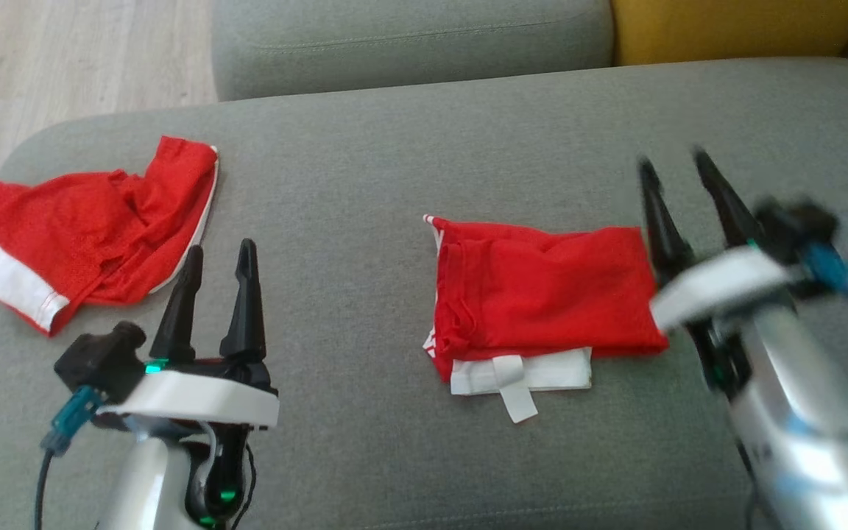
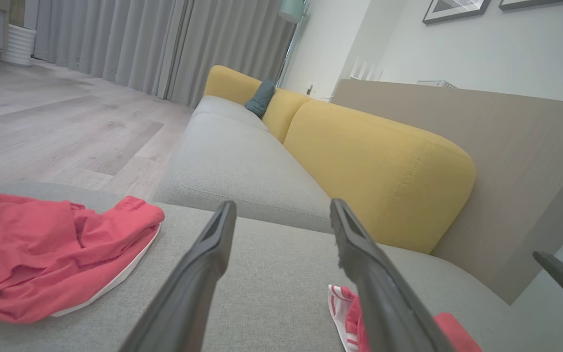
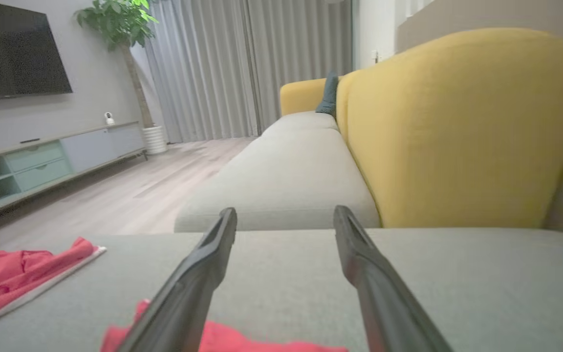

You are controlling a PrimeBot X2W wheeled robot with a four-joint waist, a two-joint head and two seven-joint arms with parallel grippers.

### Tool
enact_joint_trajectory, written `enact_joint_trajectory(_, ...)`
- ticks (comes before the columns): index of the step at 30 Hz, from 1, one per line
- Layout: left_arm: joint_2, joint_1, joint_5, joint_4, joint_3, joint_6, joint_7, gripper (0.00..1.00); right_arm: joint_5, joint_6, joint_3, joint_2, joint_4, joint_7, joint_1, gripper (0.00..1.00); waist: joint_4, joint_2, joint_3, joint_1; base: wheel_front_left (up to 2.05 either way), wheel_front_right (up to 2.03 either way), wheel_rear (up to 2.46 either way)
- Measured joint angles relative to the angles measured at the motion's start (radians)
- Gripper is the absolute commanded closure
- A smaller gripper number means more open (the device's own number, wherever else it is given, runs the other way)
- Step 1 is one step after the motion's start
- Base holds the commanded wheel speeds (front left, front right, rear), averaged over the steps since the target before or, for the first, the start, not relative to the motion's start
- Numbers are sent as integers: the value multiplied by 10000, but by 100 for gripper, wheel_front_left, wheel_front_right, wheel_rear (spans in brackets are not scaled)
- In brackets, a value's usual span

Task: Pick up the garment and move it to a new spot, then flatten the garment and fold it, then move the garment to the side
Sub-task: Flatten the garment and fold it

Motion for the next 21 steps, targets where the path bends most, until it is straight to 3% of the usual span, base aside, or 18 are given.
enact_joint_trajectory(4, 0, 12, 188, -123, -63, 84, 0, 0, -1145, 0, -1409, 211, -1183, 0, 1805, 0, -129, 0, -13, 0, 0, 0, 0)
enact_joint_trajectory(8, 0, 77, 623, -144, -86, 81, 0, 0, -1906, 0, -2324, 836, -2159, 0, 2946, 0, -243, 0, 10, 0, 0, 0, 0)
enact_joint_trajectory(21, 2, 642, 876, -359, 31, 86, 0, 0, -2219, 0, -2780, 1306, -3248, 6, 4061, 0, -331, 0, 61, 0, 0, 0, 0)
